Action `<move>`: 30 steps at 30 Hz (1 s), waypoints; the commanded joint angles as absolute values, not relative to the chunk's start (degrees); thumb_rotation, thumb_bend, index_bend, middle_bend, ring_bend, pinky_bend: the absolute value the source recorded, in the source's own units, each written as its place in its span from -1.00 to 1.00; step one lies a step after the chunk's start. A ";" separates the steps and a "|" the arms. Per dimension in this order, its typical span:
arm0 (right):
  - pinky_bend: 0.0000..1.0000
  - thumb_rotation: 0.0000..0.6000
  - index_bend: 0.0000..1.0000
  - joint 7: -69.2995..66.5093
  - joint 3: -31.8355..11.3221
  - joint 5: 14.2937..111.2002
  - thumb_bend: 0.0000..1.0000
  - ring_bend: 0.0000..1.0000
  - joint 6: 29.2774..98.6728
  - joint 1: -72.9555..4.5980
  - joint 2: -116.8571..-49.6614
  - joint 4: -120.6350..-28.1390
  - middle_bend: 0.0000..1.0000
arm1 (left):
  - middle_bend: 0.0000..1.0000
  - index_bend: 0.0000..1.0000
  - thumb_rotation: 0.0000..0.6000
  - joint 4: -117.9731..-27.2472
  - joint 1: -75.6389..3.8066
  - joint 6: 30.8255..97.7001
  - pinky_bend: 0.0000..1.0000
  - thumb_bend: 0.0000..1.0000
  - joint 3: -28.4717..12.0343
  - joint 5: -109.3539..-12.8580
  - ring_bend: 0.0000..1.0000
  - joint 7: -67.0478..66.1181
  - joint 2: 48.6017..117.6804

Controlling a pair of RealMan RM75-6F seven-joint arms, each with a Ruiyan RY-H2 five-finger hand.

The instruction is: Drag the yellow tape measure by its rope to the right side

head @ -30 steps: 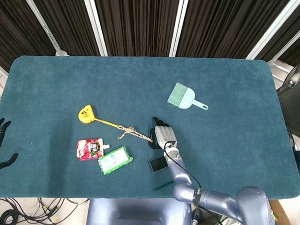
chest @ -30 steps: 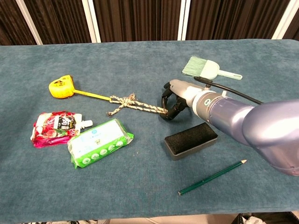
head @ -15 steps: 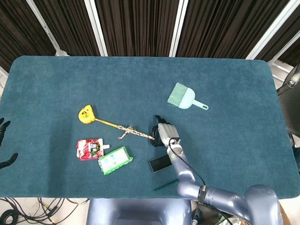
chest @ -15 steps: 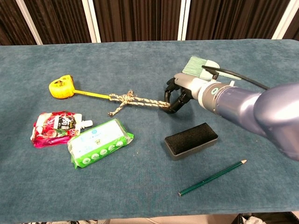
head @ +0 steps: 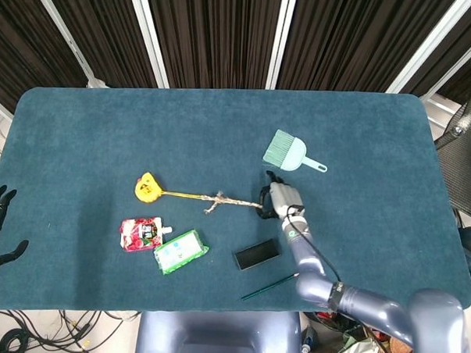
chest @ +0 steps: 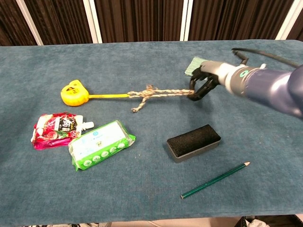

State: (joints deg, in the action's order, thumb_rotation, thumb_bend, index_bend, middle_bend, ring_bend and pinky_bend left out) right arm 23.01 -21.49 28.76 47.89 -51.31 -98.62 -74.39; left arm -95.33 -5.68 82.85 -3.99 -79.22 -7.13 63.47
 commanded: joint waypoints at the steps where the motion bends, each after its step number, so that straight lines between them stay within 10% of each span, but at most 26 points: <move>1: -0.68 1.00 0.46 22.46 -21.57 27.83 -0.17 -0.87 47.85 -50.19 -95.68 -76.02 -0.98 | -1.00 -0.93 1.00 -95.36 -5.67 82.85 -1.00 -0.51 -3.97 -79.22 -1.00 -7.19 63.49; 30: -0.68 1.00 0.47 17.24 -20.14 20.74 -0.14 -0.87 46.64 -38.81 -67.60 -72.33 -0.98 | -1.00 -0.92 1.00 -95.51 -5.75 82.92 -1.00 -0.51 -3.92 -79.36 -1.00 -8.30 63.90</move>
State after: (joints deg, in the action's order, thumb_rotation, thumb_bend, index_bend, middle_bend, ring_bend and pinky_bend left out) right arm 18.04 -20.22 21.55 47.20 -39.78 -68.78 -73.71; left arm -95.51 -5.75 82.92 -3.92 -79.37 -8.29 63.90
